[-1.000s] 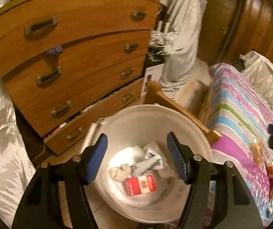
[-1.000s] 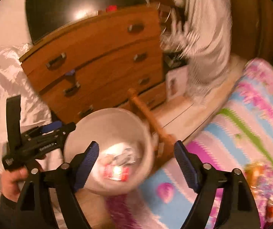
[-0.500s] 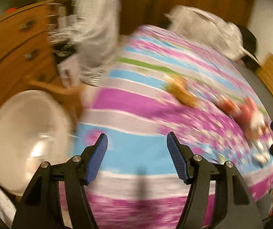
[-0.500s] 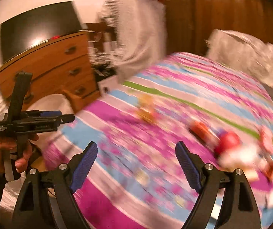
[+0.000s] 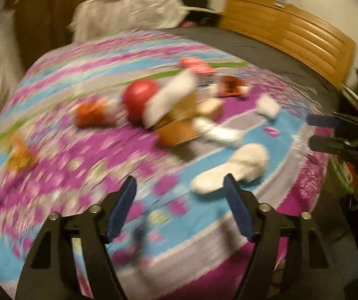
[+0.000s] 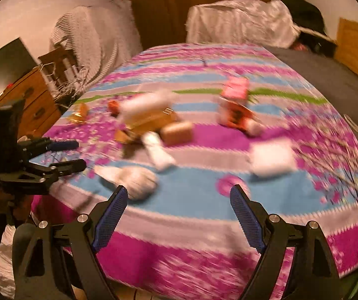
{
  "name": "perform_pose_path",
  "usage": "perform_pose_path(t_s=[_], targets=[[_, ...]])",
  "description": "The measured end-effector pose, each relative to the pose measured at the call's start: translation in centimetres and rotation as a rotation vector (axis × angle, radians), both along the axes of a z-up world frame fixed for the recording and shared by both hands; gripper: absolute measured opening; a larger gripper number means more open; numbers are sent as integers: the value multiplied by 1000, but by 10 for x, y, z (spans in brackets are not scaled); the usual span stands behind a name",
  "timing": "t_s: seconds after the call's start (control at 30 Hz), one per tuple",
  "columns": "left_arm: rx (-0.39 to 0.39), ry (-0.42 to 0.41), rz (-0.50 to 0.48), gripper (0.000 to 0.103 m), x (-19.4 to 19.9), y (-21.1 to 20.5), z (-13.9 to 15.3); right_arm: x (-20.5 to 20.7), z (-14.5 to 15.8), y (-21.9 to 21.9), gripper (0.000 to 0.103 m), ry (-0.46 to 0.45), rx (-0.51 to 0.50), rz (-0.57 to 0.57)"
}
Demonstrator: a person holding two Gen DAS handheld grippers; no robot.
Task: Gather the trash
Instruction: 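Move both open tools back over the items on the bed, then grasp the white knit cloth with the left tool while the right tool grasps the white foam sheet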
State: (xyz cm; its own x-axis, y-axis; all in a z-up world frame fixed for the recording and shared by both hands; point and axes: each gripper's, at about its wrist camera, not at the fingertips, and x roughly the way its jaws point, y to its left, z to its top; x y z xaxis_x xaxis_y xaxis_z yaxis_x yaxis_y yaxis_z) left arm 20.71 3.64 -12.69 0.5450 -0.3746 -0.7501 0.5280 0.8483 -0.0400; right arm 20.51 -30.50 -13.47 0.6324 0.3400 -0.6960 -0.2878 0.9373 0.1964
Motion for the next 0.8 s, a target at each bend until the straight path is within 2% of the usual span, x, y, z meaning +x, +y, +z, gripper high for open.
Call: perform_pose_path(t_s=[0.13,0.2,0.27,0.43,0.57,0.7,0.8], targets=[[66,-49,-164,76,-1,-41,-1,-1,-10,-36,84,8,0,-7],[95,-63,-217,77,1,-57,-3,2,-10,-48,84,-6,-26,34],[121,-41,-290,77,6,-70,-7,11,-7,-50,84,-33,-117,124],[159,5,-372,77,15,-86,-15,51,8,-49,84,-79,-445,411],[161,49,-408,77,24,-92,-15,98,1,-44,84,8,-709,645],[194,101,-458,77,28,-100,-23,124,-15,-27,84,98,-793,810],[232,134,-481,77,31,-105,-32,135,-30,-15,84,142,-848,886]])
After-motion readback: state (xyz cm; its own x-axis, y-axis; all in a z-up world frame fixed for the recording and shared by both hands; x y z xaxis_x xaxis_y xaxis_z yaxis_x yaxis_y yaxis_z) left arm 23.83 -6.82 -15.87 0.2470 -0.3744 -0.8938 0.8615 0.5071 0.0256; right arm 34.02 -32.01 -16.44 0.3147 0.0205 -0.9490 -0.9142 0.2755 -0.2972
